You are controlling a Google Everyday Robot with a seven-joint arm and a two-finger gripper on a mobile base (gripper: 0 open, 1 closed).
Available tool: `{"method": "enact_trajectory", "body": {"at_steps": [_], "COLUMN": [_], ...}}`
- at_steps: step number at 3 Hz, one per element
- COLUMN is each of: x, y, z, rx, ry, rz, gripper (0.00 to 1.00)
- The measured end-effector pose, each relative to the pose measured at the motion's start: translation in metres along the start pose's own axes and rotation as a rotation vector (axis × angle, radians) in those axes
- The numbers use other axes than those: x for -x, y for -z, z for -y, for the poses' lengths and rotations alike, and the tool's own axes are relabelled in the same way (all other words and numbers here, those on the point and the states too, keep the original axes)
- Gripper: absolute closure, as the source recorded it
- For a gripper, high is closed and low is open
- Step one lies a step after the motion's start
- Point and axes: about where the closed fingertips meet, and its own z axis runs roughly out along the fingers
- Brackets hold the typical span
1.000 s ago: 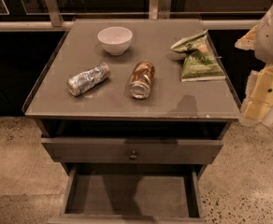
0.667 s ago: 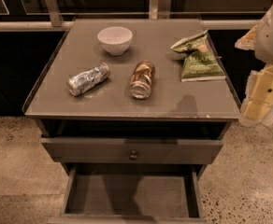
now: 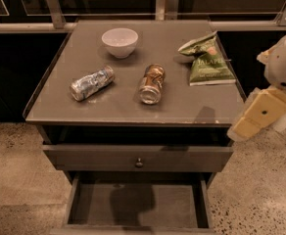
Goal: Place orange can into middle drawer
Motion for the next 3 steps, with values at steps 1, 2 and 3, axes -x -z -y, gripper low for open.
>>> {"method": "enact_trajectory", "body": {"at_steps": [1,2,3], "x": [0.0032,0.0034,0.0039], "y": [-0.0093,-0.0091,-0.0176], "z": [0.0084,0.0085,0.0151], "rx": [-0.039,-0.040,-0.077], "ry": [-0.086,-0.086,-0.182], "rz": [0.031,0.031,0.076], "gripper": [0.00,0.00,0.00]}}
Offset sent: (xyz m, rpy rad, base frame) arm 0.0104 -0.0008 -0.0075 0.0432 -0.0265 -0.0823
